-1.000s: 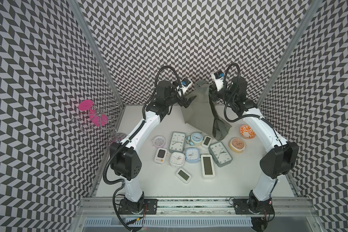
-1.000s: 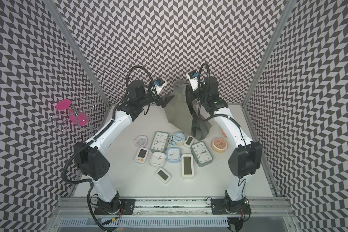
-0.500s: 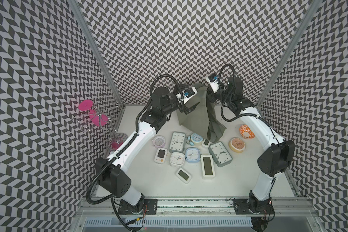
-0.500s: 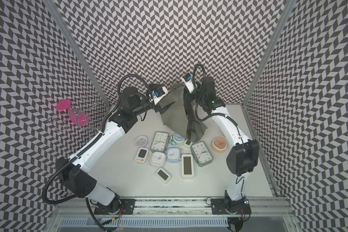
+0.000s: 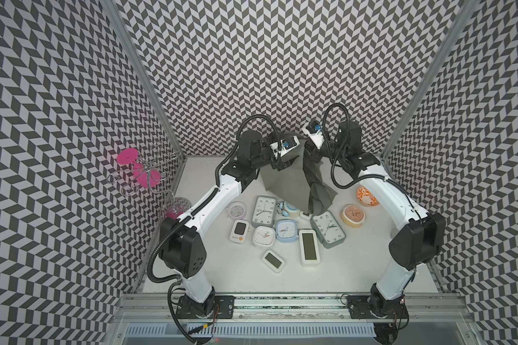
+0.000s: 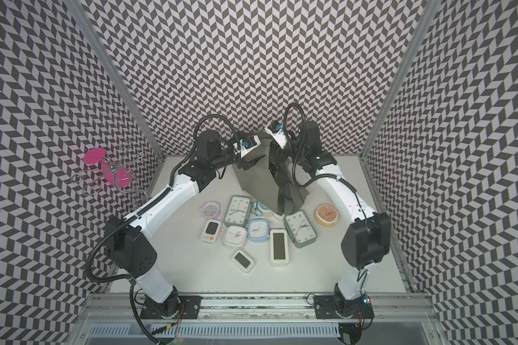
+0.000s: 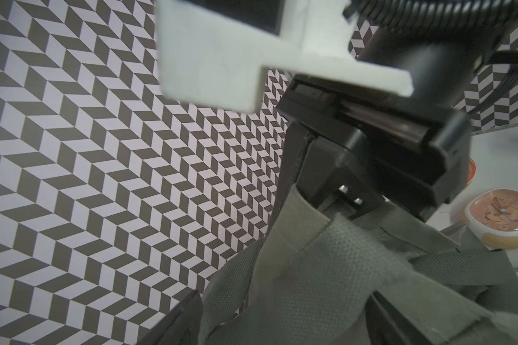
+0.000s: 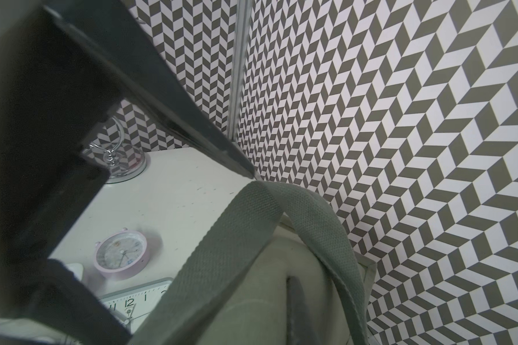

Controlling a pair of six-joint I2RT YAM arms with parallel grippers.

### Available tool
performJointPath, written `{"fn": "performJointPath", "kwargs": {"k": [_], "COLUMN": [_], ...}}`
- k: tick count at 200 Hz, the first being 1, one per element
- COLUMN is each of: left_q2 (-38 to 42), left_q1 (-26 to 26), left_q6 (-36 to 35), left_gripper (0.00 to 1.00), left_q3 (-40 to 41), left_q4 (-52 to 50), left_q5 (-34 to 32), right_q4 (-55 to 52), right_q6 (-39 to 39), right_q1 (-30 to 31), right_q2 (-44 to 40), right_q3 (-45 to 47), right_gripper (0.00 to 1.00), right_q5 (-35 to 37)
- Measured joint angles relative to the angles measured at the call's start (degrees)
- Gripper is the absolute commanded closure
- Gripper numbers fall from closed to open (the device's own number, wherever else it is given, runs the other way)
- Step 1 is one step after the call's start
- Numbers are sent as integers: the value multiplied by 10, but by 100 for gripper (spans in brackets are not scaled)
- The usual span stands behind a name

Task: Put the alarm clock into the canvas bag
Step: Adjust the canvas bag at the center of the board.

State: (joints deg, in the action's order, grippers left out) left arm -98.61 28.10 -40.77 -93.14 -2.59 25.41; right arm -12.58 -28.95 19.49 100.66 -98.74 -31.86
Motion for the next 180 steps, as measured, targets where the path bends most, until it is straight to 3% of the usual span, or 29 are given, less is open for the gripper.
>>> {"fn": "performJointPath", "kwargs": {"k": [45, 98, 180], "left_q2": [-5, -28, -19], "left_q1": [-1, 7, 40], "left_q6": [20, 56, 215], "left_gripper": [7, 4, 7], "left_q3": [-14, -52, 17], "left_q4": [-22, -56, 30], "left_q5": [44, 108, -30], "right_q4": [16, 25, 46], "right_q6": [0, 0, 21], "right_q1": [0, 0, 0], "right_q2": [-4, -4, -5], "right_q3": [12, 17, 28], "right_gripper": [100, 100, 100], "right_q5": [-2, -1, 7]}}
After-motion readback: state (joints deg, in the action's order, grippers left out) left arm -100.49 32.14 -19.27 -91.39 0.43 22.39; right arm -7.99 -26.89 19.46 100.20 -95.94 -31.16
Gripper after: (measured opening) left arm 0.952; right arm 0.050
